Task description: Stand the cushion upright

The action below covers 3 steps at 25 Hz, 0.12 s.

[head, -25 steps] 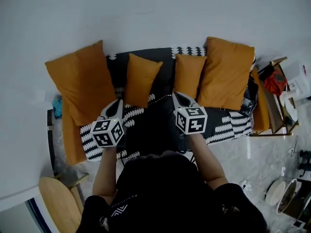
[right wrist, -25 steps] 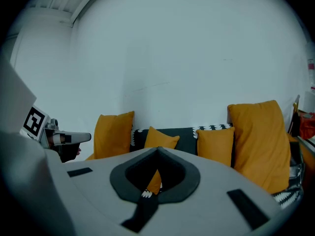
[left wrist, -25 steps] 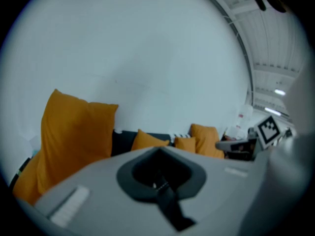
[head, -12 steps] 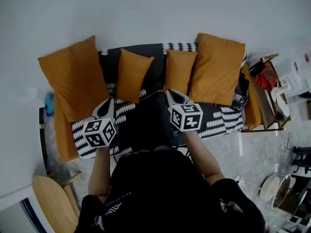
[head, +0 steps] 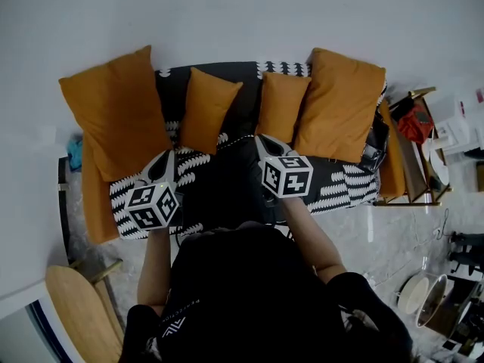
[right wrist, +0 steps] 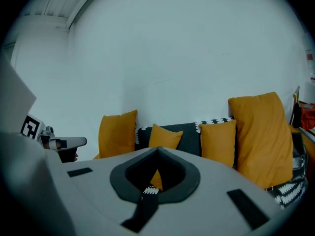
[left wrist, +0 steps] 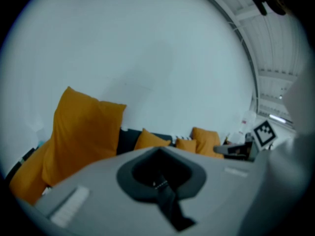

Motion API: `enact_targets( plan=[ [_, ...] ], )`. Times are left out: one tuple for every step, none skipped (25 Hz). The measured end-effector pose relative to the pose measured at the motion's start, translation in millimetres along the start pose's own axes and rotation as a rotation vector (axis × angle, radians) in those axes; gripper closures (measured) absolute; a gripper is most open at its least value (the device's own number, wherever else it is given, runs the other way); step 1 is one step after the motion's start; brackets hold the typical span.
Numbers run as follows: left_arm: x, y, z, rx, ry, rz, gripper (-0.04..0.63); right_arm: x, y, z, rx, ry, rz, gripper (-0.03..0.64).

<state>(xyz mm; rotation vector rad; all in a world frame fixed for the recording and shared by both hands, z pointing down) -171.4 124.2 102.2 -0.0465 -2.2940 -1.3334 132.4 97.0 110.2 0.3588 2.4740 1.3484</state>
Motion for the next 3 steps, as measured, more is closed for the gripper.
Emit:
enact_targets(
  plan=[
    [1.1,-0.2,-0.1,0.001,0.000,0.001,0.588,0.2,-0.3,-0.8,-0.001,0.000,-0.003,0.624],
    [2.2,-0.4,-0.2,0.001,0.000,0.002,0.588,0.5,-0.4,-1.6,-0.001,0.000,-0.005,0.624],
    [3.4,-0.4,-0.4,0.002,0.000,0.003,0.588,0.9,-0.4,-2.4,-0.002,0.000,-0.007,0.624]
  ],
)
Point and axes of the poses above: the fingertips, and each gripper's own axes: z backward along the fingers, x to its left, y out of its underside, the point moved 10 cm from there along z, backward along the fingers, and after that the axes turned 8 degrees about z, right-handed, at the moved point
